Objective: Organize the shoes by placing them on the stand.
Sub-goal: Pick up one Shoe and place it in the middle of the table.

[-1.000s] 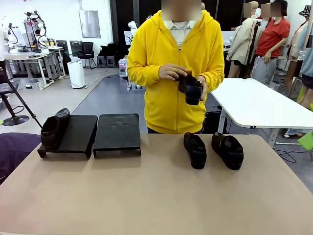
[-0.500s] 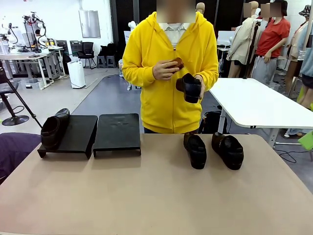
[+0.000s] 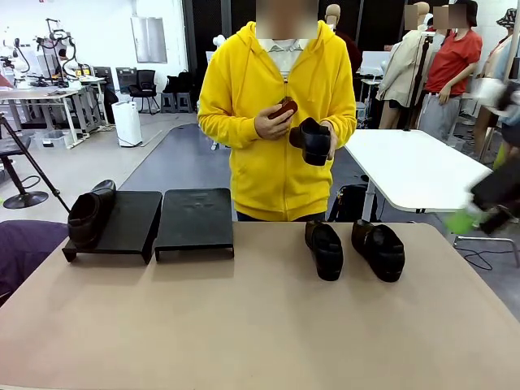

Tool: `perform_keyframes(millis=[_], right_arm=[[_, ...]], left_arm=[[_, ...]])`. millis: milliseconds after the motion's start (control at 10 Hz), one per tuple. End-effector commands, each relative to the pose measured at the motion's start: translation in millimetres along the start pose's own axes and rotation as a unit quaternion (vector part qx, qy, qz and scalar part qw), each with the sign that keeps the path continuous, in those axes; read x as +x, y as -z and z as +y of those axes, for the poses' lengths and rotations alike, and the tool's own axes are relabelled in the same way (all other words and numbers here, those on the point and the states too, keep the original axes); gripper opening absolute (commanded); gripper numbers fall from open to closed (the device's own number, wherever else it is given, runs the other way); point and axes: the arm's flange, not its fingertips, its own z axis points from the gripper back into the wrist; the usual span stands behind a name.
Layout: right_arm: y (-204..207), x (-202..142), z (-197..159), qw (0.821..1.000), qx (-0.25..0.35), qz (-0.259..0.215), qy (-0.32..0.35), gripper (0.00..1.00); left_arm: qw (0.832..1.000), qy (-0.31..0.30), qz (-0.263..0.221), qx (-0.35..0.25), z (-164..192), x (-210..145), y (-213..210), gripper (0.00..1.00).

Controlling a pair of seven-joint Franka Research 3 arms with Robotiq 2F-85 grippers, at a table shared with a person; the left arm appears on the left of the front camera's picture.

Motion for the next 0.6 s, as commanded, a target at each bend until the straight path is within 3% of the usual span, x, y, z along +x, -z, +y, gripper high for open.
perform_keyframes(millis=[0,100,200,300,500], right_arm=[[31,93,0,0.998,-0.051,0.011,0.024,1.0],[53,120,-10,0.997,-0.071,-0.005,0.035,1.0],[70,139,-22,0.997,-0.065,0.023,0.032,1.0],[70,140,-26,0.997,-0.063,0.03,0.026,1.0],[35,112,-24,0.997,-0.068,0.021,0.031,1.0]], left_arm=[[1.0,0.006,0.0,-0.006,1,-2,-2,1.0],[1.0,0.006,0.0,-0.006,1,-2,-2,1.0],[1.0,0.006,0.0,-0.006,1,-2,-2,1.0],[1.0,0.006,0.0,-0.006,1,-2,-2,1.0],[1.0,0.006,0.0,-0.006,1,-2,-2,1.0]])
